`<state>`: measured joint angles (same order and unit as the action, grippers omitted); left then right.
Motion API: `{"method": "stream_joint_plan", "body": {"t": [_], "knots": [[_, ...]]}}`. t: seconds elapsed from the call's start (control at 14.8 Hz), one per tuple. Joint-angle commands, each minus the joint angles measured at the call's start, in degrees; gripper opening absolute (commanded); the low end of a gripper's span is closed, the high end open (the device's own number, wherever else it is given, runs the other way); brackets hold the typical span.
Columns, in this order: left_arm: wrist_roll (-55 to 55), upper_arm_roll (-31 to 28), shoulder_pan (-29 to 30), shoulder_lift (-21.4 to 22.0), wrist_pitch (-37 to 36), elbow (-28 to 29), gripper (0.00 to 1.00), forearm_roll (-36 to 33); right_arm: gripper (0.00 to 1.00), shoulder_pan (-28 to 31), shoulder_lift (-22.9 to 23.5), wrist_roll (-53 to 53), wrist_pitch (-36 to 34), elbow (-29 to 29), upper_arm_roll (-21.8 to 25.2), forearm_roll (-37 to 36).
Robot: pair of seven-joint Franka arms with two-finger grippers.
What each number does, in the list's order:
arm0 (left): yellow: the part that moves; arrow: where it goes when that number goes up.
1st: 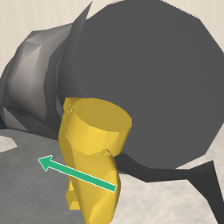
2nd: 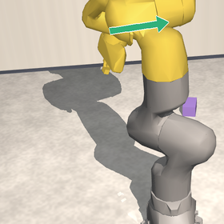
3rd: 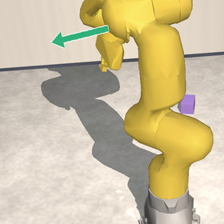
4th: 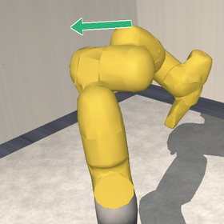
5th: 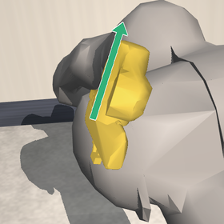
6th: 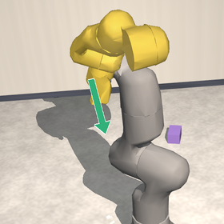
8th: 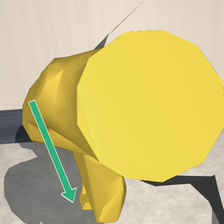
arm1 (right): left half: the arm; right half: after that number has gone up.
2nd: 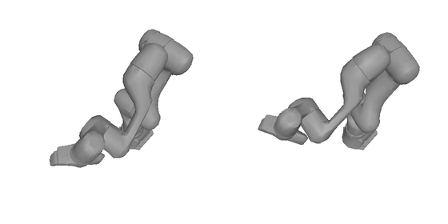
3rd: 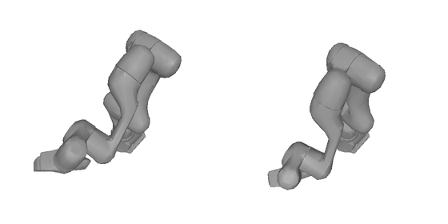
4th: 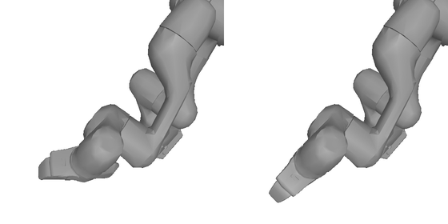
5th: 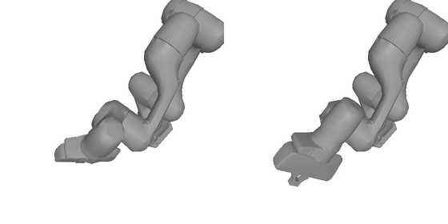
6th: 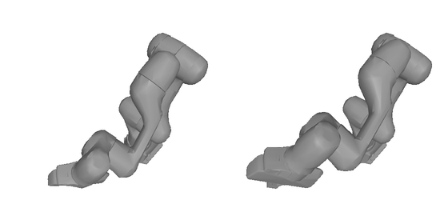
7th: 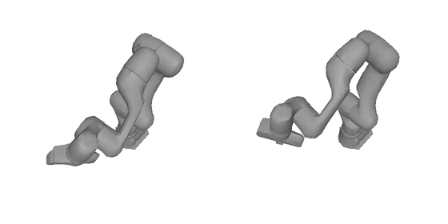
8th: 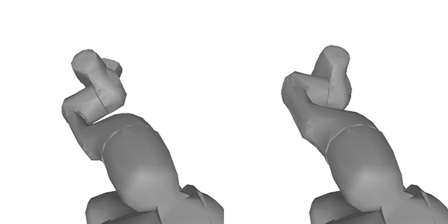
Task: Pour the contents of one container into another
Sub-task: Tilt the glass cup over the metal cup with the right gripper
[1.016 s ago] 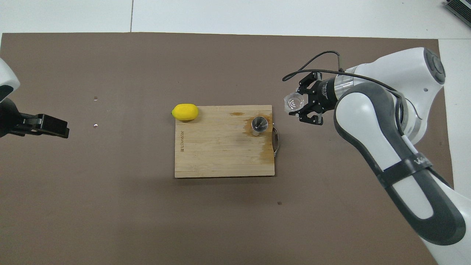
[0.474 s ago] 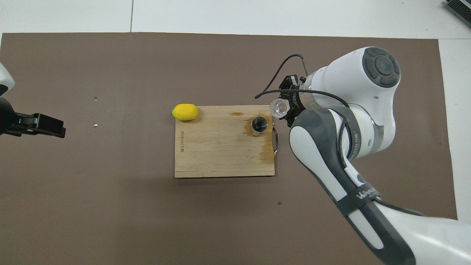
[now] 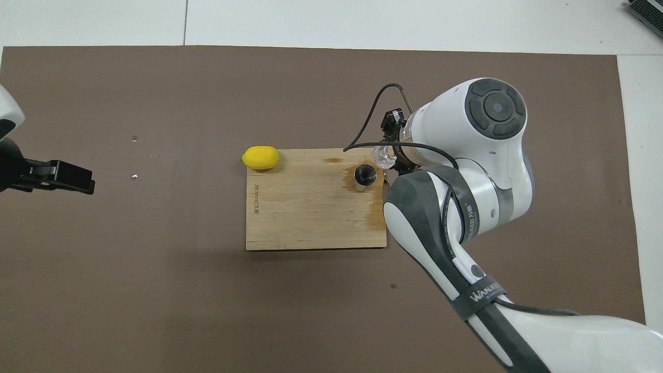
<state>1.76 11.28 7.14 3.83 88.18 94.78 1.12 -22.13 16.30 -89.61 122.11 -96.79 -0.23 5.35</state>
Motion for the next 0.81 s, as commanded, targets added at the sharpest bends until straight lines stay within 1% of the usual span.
{"method": "stream_joint_plan", "body": {"t": [0.0,0.27,0.47,0.75], "knots": [[0.27,0.59,0.77,0.83,-0.29,0.58,1.0,-0.5,0.0,-1.07,0.49,-1.36,1.28,0.46,-0.03,-4.2],[0.35,0.5,0.94,0.83,-0.47,0.58,1.0,-0.5,0.0,-1.95,0.4,-1.27,2.07,-0.06,-0.03,-7.63],[0.09,0.5,0.77,0.75,-0.12,0.23,1.0,-0.5,0.0,-2.57,0.14,-1.27,2.43,-0.68,-0.03,-8.34],[0.18,0.41,0.69,0.31,1.38,0.32,1.0,-0.5,0.0,-4.41,-0.04,-1.1,2.78,-2.44,-0.12,-14.92]]}}
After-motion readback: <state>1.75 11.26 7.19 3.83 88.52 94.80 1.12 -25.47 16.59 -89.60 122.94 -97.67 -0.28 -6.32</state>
